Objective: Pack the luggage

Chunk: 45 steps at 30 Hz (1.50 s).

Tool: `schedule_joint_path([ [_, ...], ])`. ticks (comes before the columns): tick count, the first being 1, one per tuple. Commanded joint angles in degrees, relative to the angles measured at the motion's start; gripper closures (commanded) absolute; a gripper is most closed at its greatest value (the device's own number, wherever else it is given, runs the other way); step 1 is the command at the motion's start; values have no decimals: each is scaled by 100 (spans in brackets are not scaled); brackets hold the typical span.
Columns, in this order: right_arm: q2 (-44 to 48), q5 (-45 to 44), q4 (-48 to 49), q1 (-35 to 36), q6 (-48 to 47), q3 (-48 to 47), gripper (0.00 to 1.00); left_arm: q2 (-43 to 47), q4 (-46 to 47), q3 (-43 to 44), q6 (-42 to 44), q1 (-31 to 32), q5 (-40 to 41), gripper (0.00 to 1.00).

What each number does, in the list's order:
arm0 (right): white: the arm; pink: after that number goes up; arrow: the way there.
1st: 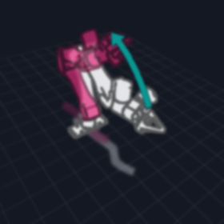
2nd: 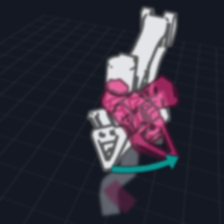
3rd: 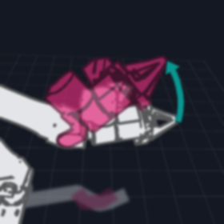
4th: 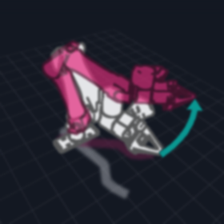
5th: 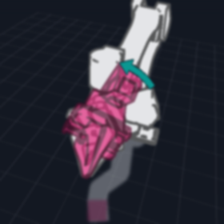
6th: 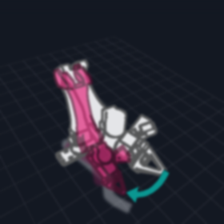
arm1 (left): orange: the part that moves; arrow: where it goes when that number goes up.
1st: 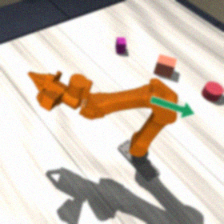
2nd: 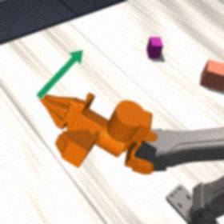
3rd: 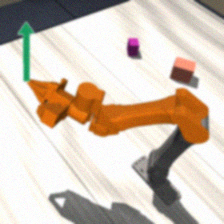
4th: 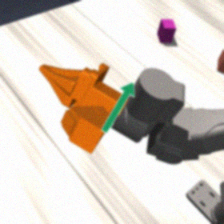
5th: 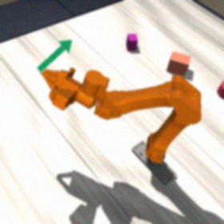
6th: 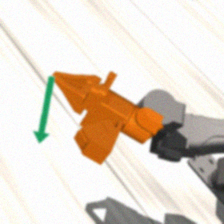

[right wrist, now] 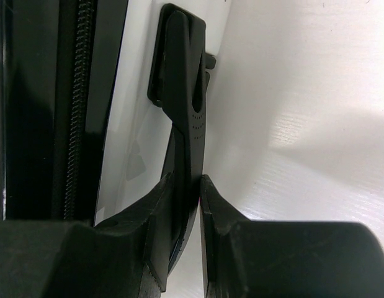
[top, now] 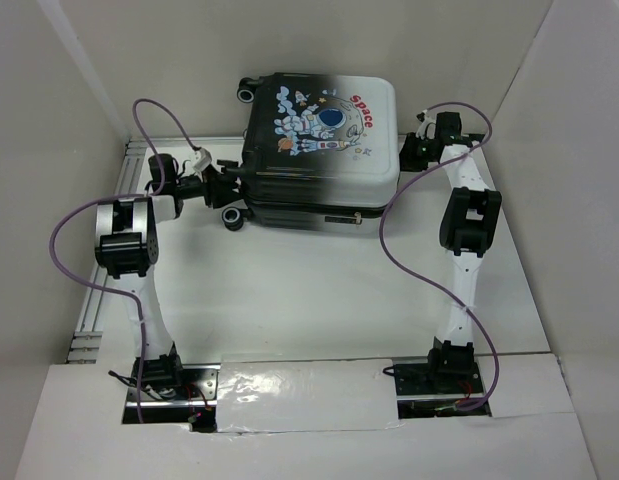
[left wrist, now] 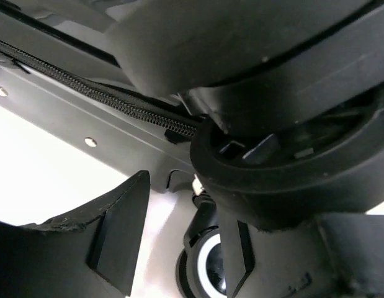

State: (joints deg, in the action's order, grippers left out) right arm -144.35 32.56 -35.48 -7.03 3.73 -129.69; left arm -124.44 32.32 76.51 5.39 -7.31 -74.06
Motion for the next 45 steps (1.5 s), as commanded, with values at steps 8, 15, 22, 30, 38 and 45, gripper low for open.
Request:
schedule_joint_path([
  [8, -444, -496, -319, -290, -522, -127, 100, -326, 2223, 258, -1407, 142, -653, 44],
  [15, -444, -549, -319, -290, -522, -127, 100, -800, 3798, 373, -2805, 309, -715, 72],
  [22, -444, -680, -257, -290, -294, 93, 100, -776, 4924, 68, -3799, 362, -522, 99],
  [30, -278, -689, 217, -290, 909, 726, 100, 698, 4541, -1673, -3485, 195, 452, 100],
  [38, 284, -1690, 752, -159, 2043, 1823, 100, 2554, 1137, -2551, -1365, 862, 2113, 100],
  [45, 795, -1691, 1526, -54, 2817, 2853, 100, 3602, 1084, -3914, -1286, 1899, 4478, 100],
])
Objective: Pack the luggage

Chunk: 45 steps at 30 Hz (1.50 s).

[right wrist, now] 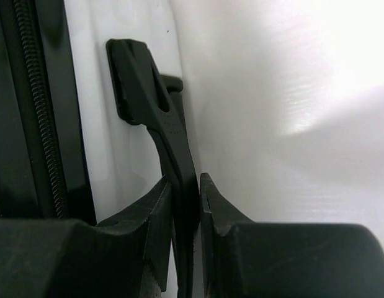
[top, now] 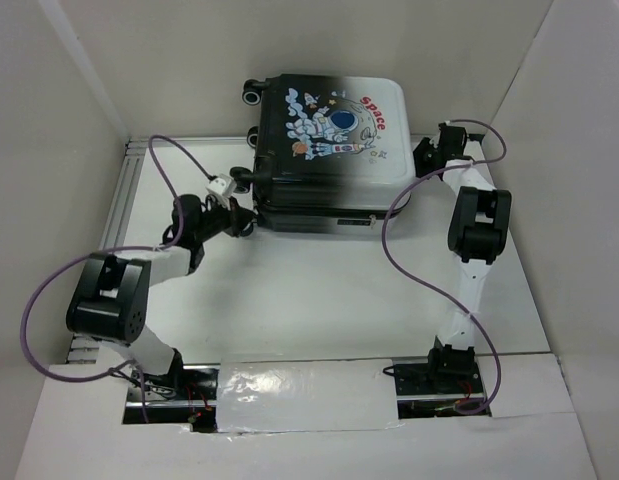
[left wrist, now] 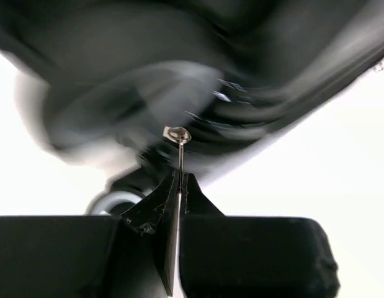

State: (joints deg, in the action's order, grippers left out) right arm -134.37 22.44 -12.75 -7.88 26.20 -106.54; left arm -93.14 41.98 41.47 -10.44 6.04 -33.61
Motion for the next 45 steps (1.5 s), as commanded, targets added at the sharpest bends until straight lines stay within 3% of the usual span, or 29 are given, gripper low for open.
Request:
schedule_joint_path([
  [1, -134, -740, -746, 32, 632, 634, 100, 751, 274, -551, 297, 834, 686, 100],
  [4, 15, -925, -614, 155, 851, 783, 100, 1130, 346, -878, 358, 1205, 1013, 100],
  [7, 129, -925, -614, 286, 914, 836, 100, 1245, -294, -729, 410, 1662, 1233, 100],
  [14, 665, -864, -308, 542, 861, 1574, 100, 1325, -681, -386, 130, 2952, 2811, 100],
  [20, 1017, -864, -34, 902, 756, 2400, 100, 518, -1016, 466, -361, 4140, 3887, 100],
  [23, 1070, -706, 98, 902, 755, 2594, 100, 263, -797, 520, -687, 4422, 4063, 100],
  [27, 1193, -592, 167, 902, 755, 2718, 100, -27, -989, 879, -749, 4949, 4869, 100],
  [33, 1299, -477, 168, 955, 755, 2718, 100, -292, -1113, 1328, -802, 5380, 5759, 100],
  [45, 1597, -372, 282, 1008, 755, 3095, 100, -871, -1261, 1881, -987, 5547, 5592, 100],
])
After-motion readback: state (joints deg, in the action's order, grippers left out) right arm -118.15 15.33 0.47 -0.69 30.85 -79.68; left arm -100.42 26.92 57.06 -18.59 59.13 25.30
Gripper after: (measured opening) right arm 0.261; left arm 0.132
